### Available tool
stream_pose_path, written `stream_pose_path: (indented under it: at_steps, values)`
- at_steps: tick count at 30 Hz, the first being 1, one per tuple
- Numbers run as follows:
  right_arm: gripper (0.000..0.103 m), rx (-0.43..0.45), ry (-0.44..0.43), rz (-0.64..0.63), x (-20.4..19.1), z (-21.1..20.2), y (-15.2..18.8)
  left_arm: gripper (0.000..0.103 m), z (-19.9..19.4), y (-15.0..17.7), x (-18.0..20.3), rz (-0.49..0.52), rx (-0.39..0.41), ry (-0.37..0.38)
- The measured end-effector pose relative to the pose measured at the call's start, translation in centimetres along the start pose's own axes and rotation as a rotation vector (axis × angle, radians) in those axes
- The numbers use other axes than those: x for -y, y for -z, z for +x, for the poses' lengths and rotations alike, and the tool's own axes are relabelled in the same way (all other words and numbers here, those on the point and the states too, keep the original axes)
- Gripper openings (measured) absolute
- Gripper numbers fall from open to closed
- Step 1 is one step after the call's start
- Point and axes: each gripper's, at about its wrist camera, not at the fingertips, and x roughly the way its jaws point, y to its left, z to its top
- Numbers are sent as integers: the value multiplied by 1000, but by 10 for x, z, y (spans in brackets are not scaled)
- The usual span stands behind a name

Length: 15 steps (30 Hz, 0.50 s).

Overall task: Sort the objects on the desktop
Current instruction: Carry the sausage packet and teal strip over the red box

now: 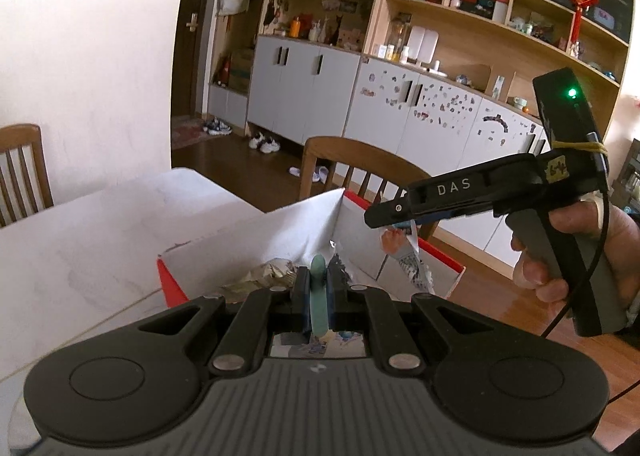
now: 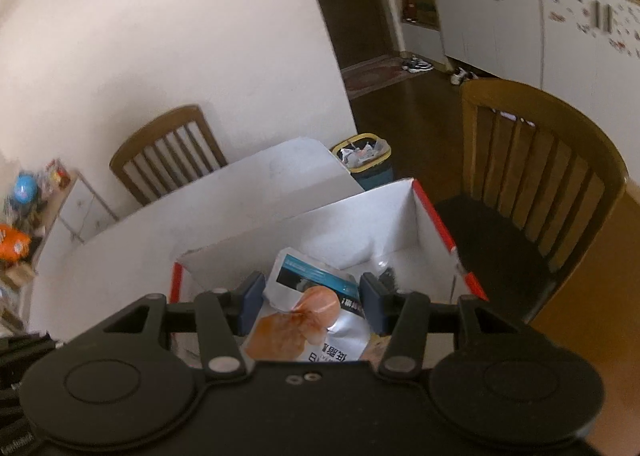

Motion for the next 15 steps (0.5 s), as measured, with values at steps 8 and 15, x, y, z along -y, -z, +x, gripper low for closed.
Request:
stream_pose_path:
  at_steps: [8, 15]
  values:
    - [52, -20, 11, -189, -4, 8, -4, 7, 25, -9, 7, 3, -45, -3]
    - [52, -10, 35, -325, -2, 18, -4, 7, 44, -14, -3, -60, -91, -2]
